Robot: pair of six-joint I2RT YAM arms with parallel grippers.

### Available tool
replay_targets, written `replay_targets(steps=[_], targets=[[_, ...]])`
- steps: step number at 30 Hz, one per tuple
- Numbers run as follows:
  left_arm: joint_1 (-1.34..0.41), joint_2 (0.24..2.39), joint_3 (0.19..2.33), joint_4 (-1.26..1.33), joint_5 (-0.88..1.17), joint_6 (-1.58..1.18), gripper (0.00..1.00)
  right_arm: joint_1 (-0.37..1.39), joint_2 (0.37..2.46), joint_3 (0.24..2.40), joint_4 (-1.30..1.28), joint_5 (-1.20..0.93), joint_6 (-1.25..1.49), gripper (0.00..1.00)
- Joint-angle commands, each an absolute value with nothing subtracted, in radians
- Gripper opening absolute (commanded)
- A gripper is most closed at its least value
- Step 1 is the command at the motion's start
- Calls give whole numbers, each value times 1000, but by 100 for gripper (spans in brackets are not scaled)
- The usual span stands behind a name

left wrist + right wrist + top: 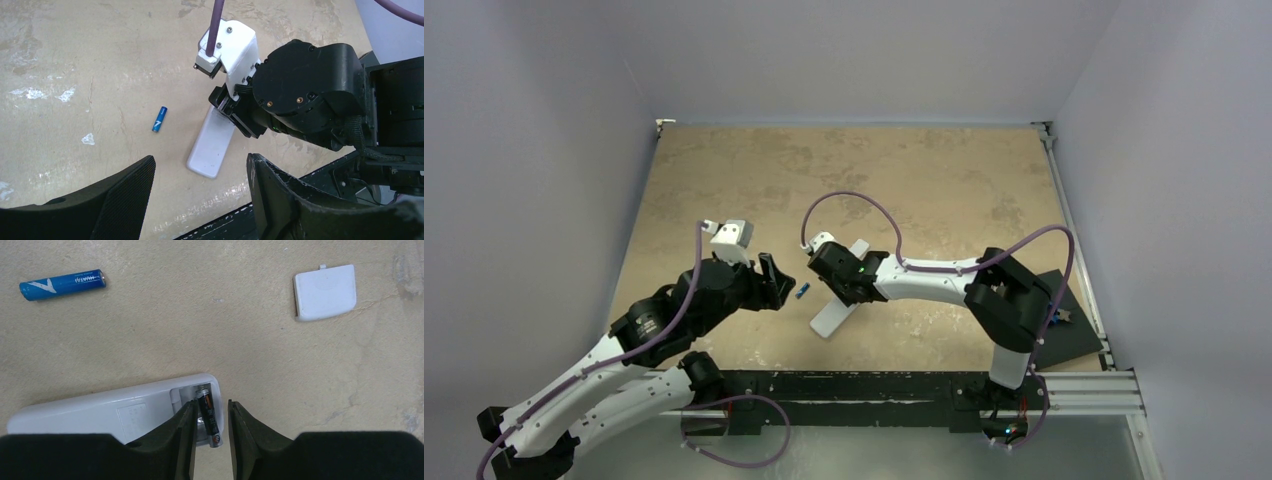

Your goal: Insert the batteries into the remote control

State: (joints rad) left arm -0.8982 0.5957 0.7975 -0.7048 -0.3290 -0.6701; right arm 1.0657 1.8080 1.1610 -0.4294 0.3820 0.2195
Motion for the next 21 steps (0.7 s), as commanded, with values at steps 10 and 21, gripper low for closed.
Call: replay_targets(steps=[10, 21], targets=[[-902, 606, 804, -680, -327, -672, 67, 1047, 1812, 1150, -382, 312, 224, 36], [-903, 612, 804, -680, -327, -672, 67, 1026, 1804, 1131, -368, 244, 221, 35]])
